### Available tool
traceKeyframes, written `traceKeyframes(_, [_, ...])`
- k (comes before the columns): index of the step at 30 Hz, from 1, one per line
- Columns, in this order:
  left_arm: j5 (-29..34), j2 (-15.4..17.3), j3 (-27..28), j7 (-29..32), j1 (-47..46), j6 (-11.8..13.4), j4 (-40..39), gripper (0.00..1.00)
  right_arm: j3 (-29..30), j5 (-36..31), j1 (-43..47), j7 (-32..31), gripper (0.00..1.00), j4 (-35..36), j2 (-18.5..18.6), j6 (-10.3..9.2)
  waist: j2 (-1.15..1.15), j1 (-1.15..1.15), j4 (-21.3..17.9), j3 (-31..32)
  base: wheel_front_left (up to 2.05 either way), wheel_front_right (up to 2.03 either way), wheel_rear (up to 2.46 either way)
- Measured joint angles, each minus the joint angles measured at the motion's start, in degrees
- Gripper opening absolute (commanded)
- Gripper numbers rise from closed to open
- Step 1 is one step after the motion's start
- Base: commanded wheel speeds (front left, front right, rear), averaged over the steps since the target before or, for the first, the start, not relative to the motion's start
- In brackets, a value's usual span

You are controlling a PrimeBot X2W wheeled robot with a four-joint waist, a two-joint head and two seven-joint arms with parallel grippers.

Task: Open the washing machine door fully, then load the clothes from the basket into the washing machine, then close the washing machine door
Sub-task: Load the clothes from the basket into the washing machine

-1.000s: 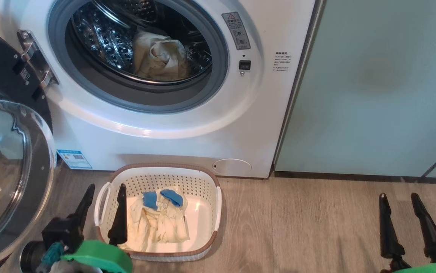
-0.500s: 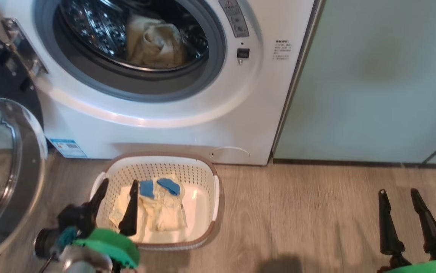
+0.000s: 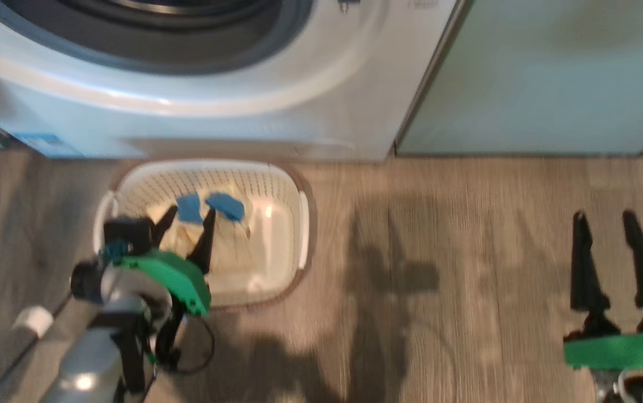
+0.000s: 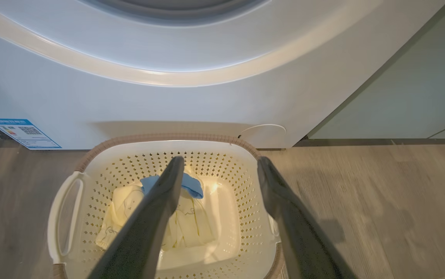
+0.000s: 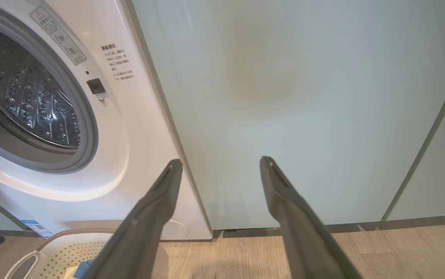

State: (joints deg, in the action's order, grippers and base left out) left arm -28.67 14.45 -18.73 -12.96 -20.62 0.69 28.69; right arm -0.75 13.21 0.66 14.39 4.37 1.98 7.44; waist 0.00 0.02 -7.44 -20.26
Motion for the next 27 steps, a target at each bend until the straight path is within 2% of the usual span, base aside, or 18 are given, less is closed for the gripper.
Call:
traceKeyframes(5, [-1.1, -0.5, -0.2, 0.9, -7.8, -4.2, 8.8, 1.0, -0.4, 1.9, -3.9, 0.1, 1.0, 1.1, 0.0, 0.0, 0.0, 0.0, -1.2, -6.7, 0.0, 0.0, 0.0])
traceKeyframes(11, [-2.9, 0.8, 0.0, 2.6, -15.6, -6.6, 17.3, 1.0, -1.5, 4.6, -7.9, 0.1, 1.0, 2.7, 0.0, 0.0, 0.0, 0.0, -3.3, -15.0, 0.0, 0.0, 0.0])
traceKeyframes(20, [-3.6, 6.7, 0.3, 4.1, -24.5, -7.2, 25.3, 1.0, -3.5, 8.0, -12.1, 0.1, 1.0, 6.5, 0.0, 0.0, -0.01, 0.0, -7.4, -27.1, 0.0, 0.0, 0.0])
traceKeyframes(27, [-5.9, 8.7, 2.0, 4.8, -29.7, -7.8, 30.0, 1.0, -5.5, 9.5, -14.6, 0.1, 1.0, 7.9, 0.0, 0.0, 0.0, -0.01, -10.8, -35.0, 0.0, 0.0, 0.0])
